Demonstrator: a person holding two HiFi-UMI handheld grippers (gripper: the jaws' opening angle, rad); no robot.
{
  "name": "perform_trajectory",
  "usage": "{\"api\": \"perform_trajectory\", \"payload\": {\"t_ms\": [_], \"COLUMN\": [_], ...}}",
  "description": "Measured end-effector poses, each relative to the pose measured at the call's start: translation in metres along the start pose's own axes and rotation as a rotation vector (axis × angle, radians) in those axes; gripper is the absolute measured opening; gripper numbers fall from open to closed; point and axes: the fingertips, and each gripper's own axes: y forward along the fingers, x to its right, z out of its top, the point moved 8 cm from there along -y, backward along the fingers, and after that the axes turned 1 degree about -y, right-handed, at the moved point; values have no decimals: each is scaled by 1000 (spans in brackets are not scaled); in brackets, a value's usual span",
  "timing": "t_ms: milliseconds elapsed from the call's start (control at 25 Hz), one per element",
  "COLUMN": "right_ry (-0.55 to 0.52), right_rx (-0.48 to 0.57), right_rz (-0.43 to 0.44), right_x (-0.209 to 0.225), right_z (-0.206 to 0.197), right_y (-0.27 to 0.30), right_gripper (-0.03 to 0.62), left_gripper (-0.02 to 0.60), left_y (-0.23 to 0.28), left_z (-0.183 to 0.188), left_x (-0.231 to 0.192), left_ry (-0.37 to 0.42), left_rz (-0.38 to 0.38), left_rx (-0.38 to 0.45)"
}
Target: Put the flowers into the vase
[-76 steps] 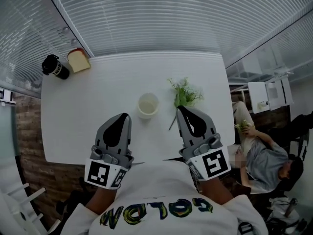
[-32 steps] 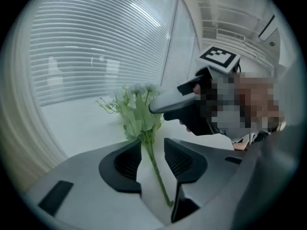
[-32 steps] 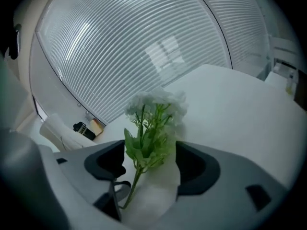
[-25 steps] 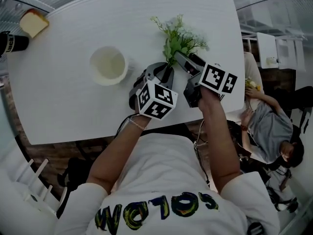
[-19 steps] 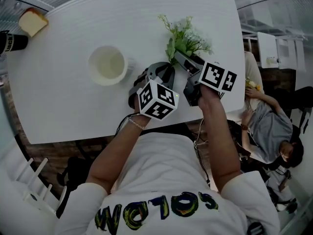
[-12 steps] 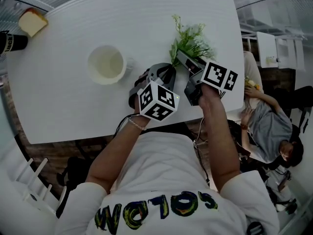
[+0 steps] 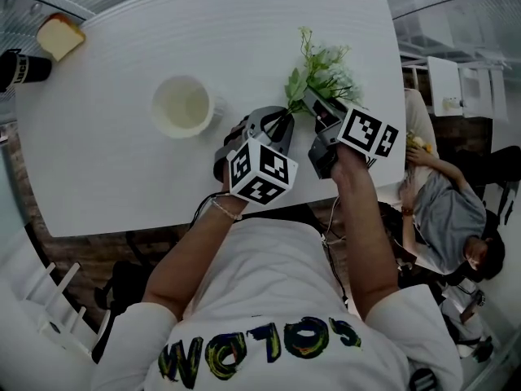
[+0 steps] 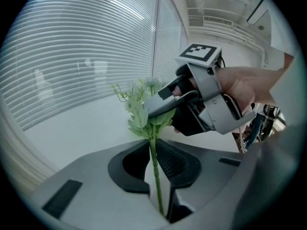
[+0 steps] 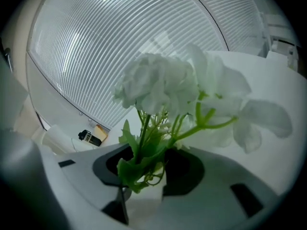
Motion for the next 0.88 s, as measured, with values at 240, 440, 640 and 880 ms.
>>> {"api": "perform_trajectory", "payload": {"t_ms": [240, 440, 640, 880], "right_ry": [-20, -32, -72, -183], "right_rx": [39, 73, 99, 139], "right_rz": [31, 60, 88, 125], "right_x": [-16, -28, -45, -75], "right_z": [8, 16, 24, 37], "right_y": [-7, -15, -24, -38], "right_gripper": [152, 144, 137, 124], "left_gripper": [55, 56, 58, 72], "left_y": [-13, -24, -39, -59], "left_z": [11, 23, 34, 49], "left_x": [-3, -2, -3, -4], "left_ry": [11, 12, 14, 14], "left_rz": [26, 51, 79, 111], "left_rx": [20, 51, 84, 138]}}
